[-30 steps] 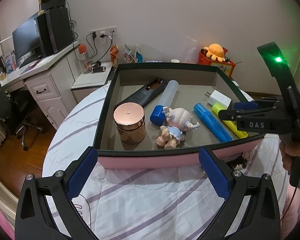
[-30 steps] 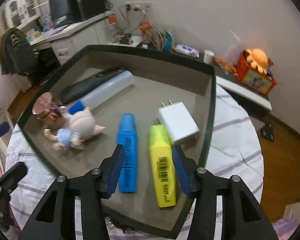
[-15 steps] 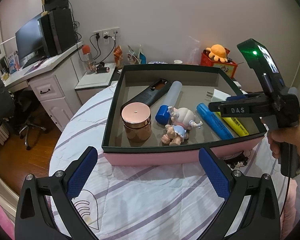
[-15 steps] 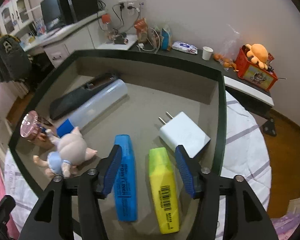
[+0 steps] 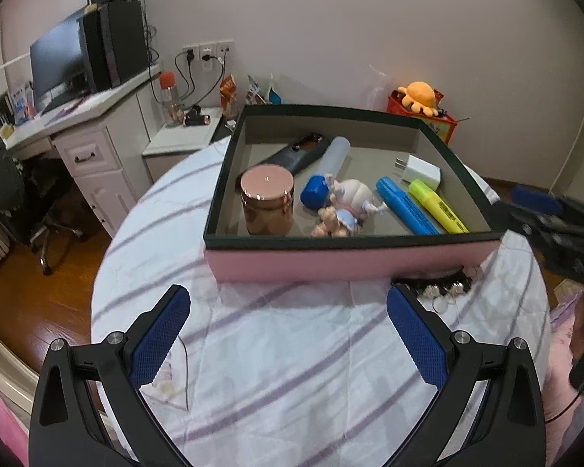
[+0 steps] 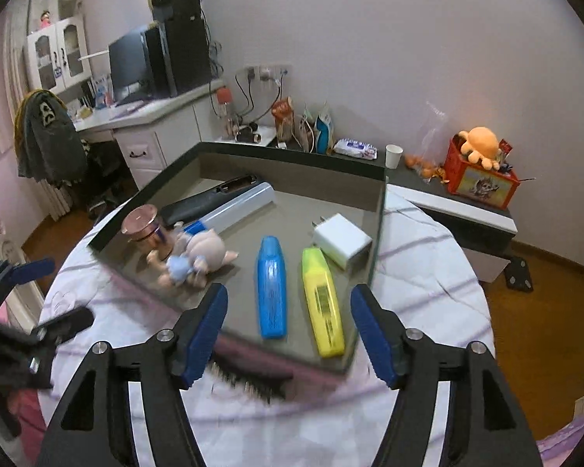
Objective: Organize rigid objects
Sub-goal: 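Reach the right gripper to the black rhinestone hair clip and close on it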
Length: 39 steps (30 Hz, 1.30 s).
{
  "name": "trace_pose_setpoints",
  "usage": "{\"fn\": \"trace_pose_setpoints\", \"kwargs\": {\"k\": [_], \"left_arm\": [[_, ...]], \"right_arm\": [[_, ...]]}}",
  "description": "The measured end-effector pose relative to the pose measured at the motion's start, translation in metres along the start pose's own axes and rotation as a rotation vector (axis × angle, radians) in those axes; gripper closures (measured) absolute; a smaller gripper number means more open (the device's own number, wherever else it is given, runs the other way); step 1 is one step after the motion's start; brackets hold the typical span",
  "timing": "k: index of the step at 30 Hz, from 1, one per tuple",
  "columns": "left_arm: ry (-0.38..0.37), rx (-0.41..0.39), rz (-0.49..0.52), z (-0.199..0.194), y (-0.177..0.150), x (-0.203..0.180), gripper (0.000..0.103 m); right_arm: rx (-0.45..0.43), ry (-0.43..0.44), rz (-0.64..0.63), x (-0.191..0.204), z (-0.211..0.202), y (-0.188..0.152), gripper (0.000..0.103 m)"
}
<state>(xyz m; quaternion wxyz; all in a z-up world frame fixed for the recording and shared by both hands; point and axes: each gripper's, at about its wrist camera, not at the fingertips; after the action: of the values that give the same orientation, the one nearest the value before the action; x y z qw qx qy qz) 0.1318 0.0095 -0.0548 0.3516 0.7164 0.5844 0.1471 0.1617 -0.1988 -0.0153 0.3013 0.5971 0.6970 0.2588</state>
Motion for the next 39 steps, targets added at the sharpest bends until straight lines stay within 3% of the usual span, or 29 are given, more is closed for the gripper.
{"fn": "trace_pose_setpoints", "kwargs": {"k": [6,15,22,27,30,35,39], "left_arm": [[0.002,0.020,-0.003,-0.005,-0.015,-0.009,0.001],[0.032,0.046,0.027,-0.008,-0.034,-0.026,0.001],[0.064,0.064,0.028,-0.011,-0.044,-0.026,0.001],[0.078,0.046,0.023,-0.022,-0.045,-0.022,0.001],[0.086,0.040,0.016,-0.024,-0.045,-0.019,0.001],[0.080,0.057,0.019,-0.019,-0.048,-0.020,0.001],[0.077,0.056,0.017,-0.021,-0.051,-0.019,0.001]], "right_arm": [[-0.023,0.010,0.001,-0.001,-0.019,-0.039,0.034],[0.049,0.041,-0.052,0.020,0.012,-0.073,0.034],[0.080,0.121,-0.055,0.032,0.033,-0.074,0.034],[0.054,0.234,-0.152,0.057,0.017,-0.074,0.034],[0.002,0.184,-0.150,0.057,0.008,-0.072,0.034],[0.022,0.173,-0.149,0.055,0.025,-0.062,0.034],[0.084,0.248,-0.179,0.068,0.037,-0.062,0.034]]}}
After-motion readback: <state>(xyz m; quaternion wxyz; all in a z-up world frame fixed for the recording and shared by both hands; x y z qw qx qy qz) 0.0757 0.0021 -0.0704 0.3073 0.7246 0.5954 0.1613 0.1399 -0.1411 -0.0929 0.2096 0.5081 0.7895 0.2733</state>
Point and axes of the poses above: each gripper's, at about its wrist camera, not at the fingertips, and z roughly the way its jaws point, x to its left, y to its top, and after that the axes turned 12 degrees about -y, right-handed
